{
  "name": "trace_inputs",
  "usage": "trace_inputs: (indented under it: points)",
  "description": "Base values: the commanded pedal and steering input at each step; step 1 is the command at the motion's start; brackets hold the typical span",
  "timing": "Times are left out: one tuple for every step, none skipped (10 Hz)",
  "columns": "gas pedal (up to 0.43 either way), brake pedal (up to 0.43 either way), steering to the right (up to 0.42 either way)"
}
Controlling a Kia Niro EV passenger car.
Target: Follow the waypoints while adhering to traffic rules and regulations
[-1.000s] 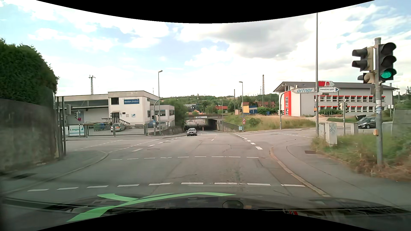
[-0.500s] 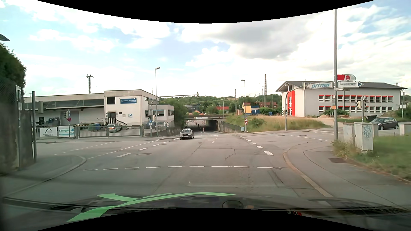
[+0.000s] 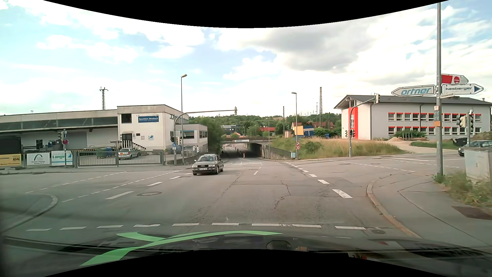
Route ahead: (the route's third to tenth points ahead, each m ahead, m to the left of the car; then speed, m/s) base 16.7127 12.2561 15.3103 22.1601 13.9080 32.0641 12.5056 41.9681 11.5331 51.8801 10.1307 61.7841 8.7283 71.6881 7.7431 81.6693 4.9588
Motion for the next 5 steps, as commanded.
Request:
trace_inputs:
  points:
    - [0.0,0.0,-0.005]
    - [0.0,0.0,-0.006]
    - [0.0,0.0,-0.005]
    - [0.0,0.0,-0.005]
    - [0.0,0.0,-0.005]
